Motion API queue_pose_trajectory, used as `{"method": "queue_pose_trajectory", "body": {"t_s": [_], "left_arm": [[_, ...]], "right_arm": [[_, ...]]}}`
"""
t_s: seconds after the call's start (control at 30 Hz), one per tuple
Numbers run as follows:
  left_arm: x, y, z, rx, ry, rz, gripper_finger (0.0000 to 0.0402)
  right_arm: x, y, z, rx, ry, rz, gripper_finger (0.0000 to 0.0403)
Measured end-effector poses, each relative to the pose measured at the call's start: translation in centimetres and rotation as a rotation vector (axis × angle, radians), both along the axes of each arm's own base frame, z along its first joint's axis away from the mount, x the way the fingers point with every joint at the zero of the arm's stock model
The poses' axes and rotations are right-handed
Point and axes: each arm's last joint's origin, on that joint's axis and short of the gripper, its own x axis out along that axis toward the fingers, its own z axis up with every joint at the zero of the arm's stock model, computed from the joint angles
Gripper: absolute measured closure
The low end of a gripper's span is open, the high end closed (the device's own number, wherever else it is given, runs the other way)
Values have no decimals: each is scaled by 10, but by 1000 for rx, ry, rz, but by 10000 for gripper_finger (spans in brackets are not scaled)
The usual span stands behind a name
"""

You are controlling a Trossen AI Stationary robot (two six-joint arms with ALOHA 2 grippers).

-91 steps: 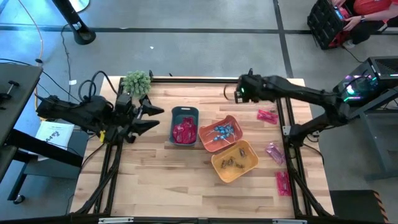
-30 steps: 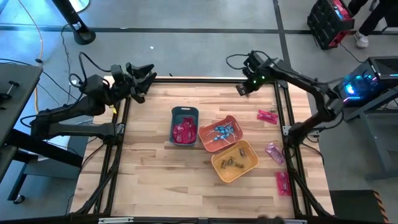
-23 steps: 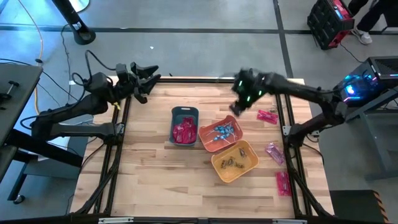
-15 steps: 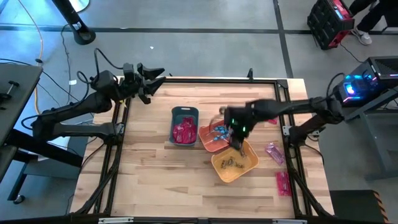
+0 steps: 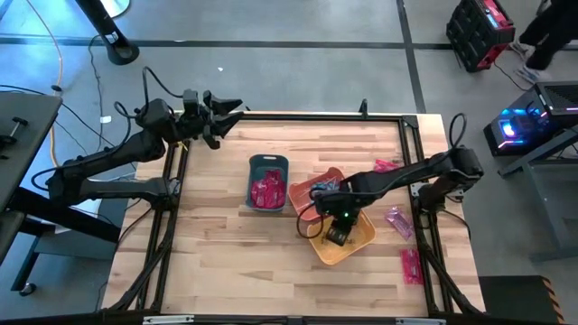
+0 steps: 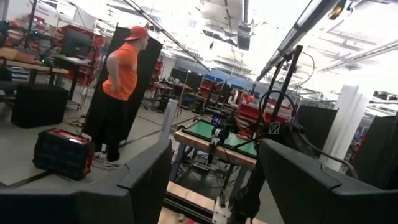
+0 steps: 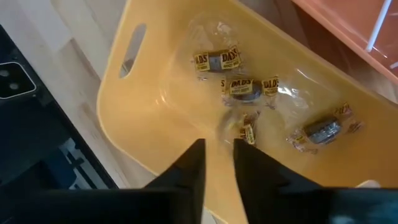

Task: Sort candy
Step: Put the yellow candy into the yellow bin

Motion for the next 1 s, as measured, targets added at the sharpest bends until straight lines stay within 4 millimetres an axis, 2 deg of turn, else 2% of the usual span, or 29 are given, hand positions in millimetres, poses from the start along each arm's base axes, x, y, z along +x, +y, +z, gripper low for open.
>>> {"method": "queue_pose_trajectory", "body": {"t_s": [0.17, 0.27, 0.37, 0.53, 0.63, 0.7, 0.8, 0.9, 1.0], "left_arm": [[0, 0, 0, -1, 2, 0, 163], [0, 0, 0, 2, 3, 0, 163], [0, 1, 0, 6, 5, 8, 163], [-2, 4, 0, -5, 1, 25, 163], [-2, 5, 0, -32, -8, 23, 163], [-2, 5, 0, -33, -7, 16, 163], [-2, 5, 0, -39, -8, -11, 163], [-2, 4, 0, -49, -10, -28, 163], [-2, 4, 0, -42, -10, -27, 163]], "right_arm": [[-5, -2, 1, -23, 34, 31, 269], [-22, -16, 2, -126, 183, 23, 239], [-38, -46, 9, -268, 330, -73, 222], [-54, -101, 30, -435, 276, -273, 218], [-72, -140, 33, -520, 283, -384, 217], [-91, -163, 26, -510, 307, -475, 217], [-122, -190, 3, -434, 337, -634, 217], [-153, -204, -21, -398, 381, -836, 217], [-171, -215, -41, -398, 353, -1008, 217]]}}
